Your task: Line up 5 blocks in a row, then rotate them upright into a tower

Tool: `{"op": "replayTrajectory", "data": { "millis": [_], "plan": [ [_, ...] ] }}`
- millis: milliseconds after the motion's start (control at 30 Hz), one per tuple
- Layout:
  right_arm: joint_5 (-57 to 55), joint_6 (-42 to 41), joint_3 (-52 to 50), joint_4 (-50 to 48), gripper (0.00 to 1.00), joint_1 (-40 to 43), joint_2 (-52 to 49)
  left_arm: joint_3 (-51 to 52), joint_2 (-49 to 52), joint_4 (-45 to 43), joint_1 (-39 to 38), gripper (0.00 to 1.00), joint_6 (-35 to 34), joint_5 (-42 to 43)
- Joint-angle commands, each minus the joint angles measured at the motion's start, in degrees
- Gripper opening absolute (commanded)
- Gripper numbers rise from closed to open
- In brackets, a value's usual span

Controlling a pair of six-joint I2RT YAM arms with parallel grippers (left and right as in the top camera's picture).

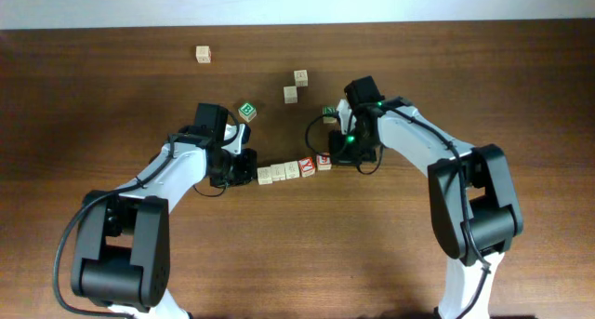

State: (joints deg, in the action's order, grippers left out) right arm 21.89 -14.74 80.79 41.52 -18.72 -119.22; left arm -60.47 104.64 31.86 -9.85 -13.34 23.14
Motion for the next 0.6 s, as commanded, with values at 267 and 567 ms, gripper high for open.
{"op": "replayTrajectory", "data": {
  "millis": [267, 567],
  "plan": [
    [1.3, 3.9, 0.9, 0.0, 0.04, -1.9, -0.2, 0.4, 0.4, -0.2, -0.1, 0.00, -0.8, 0.8],
    [1.5, 5.5, 0.9, 0.9, 0.04, -3.8, -0.2, 0.4, 0.4, -0.2, -0.1, 0.00, -0.8, 0.8]
  ]
}}
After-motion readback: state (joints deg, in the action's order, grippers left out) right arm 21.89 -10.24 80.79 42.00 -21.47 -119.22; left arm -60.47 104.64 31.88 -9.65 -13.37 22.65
